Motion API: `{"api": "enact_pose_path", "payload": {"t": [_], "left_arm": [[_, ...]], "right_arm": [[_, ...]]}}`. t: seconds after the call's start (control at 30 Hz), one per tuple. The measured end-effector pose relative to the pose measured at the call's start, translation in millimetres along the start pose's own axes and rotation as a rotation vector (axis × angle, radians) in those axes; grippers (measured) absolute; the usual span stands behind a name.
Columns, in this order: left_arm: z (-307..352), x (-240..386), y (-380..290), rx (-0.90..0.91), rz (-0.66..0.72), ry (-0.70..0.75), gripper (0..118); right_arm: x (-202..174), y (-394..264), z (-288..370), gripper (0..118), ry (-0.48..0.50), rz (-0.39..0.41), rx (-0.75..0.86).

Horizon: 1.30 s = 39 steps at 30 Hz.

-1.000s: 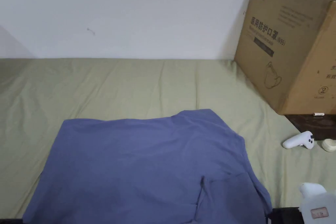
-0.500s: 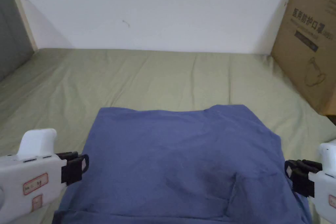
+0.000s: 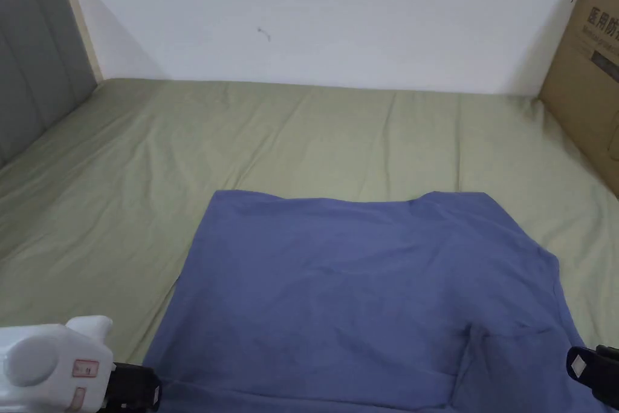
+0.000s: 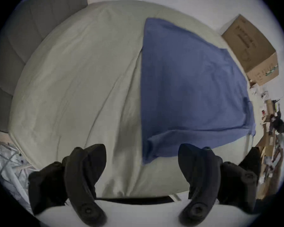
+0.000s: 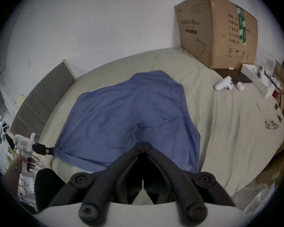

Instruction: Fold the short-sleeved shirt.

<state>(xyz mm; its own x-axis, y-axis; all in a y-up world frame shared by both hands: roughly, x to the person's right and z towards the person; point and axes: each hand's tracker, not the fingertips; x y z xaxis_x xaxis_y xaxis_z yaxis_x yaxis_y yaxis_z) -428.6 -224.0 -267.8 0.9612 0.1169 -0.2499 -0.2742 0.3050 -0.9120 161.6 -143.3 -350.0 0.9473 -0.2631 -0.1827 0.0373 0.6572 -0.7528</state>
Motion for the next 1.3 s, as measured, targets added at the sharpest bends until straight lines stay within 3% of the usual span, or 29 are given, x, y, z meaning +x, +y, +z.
{"api": "enact_pose_path", "payload": {"t": [0.1, 0.17, 0.27, 0.37, 0.47, 0.5, 0.57, 0.6, 0.63, 0.67, 0.77, 0.8, 0.83, 0.87, 0.97, 1.1, 1.2, 1.3], "left_arm": [[-32.0, -5.7, 6.4, -0.020, -0.007, -0.027, 96], [-51.4, -6.2, 14.5, -0.130, 0.003, -0.029, 103], [-68.0, -10.2, 25.4, -0.143, 0.037, -0.061, 118], [-58.5, 14.8, 18.8, -0.142, -0.029, 0.042, 118], [-48.0, 16.1, 14.2, -0.120, -0.029, 0.030, 116], [-41.2, 16.3, 13.7, -0.111, -0.027, 0.029, 110], [-19.5, 18.4, 13.9, -0.062, -0.076, 0.058, 75], [-20.4, 7.1, 12.8, -0.028, -0.114, 0.056, 49], [-9.5, 5.3, 12.6, -0.002, -0.132, 0.030, 2], [-2.6, 4.1, 12.5, 0.007, -0.102, -0.055, 2], [19.6, 8.2, 12.7, 0.032, -0.092, -0.011, 2], [22.5, 9.2, 12.8, 0.037, -0.105, -0.008, 2], [25.6, 9.6, 13.7, 0.041, -0.104, -0.043, 2], [28.3, 14.8, 9.0, 0.048, -0.086, -0.072, 2], [35.6, 20.1, 10.2, 0.069, -0.072, -0.073, 2], [39.4, 16.9, 13.6, 0.092, -0.063, -0.079, 2], [43.0, 13.9, 14.4, 0.083, -0.037, -0.088, 2], [45.4, 10.8, 13.4, 0.084, -0.024, -0.094, 2]], "right_arm": [[2.4, -1.2, -1.9, 0, -0.002, -0.036, -0.015], [3.4, -1.0, -4.4, 0, -0.012, -0.046, -0.023], [2.9, -2.0, -5.2, 0, -0.019, -0.050, -0.035], [8.3, -4.3, -10.2, 0, -0.018, -0.070, -0.064], [13.1, -8.8, -8.8, 0, -0.018, -0.082, -0.061], [16.7, -9.4, -7.1, 0, -0.019, -0.081, -0.058], [23.3, -7.0, -3.0, 0, -0.019, -0.076, -0.054], [27.8, -5.1, -1.2, 0, -0.020, -0.070, -0.058], [33.0, -4.2, 0.6, 0, -0.020, -0.061, -0.070], [38.4, -2.6, 0.3, 0, -0.018, -0.050, -0.082], [55.5, 1.4, -4.2, 0, -0.026, -0.033, -0.124], [61.8, 3.4, -10.4, 17, -0.045, -0.043, -0.172], [67.6, 5.8, -18.4, 77, -0.072, -0.060, -0.222], [73.5, 6.6, -28.7, 102, -0.108, -0.088, -0.275], [85.9, -4.8, -62.1, 112, -0.139, -0.107, -0.459], [92.5, -24.8, -95.7, 107, -0.166, -0.089, -0.555], [84.8, -20.5, -86.4, 96, -0.181, -0.002, -0.536], [78.7, -13.1, -65.6, 33, -0.164, 0.086, -0.516]]}}
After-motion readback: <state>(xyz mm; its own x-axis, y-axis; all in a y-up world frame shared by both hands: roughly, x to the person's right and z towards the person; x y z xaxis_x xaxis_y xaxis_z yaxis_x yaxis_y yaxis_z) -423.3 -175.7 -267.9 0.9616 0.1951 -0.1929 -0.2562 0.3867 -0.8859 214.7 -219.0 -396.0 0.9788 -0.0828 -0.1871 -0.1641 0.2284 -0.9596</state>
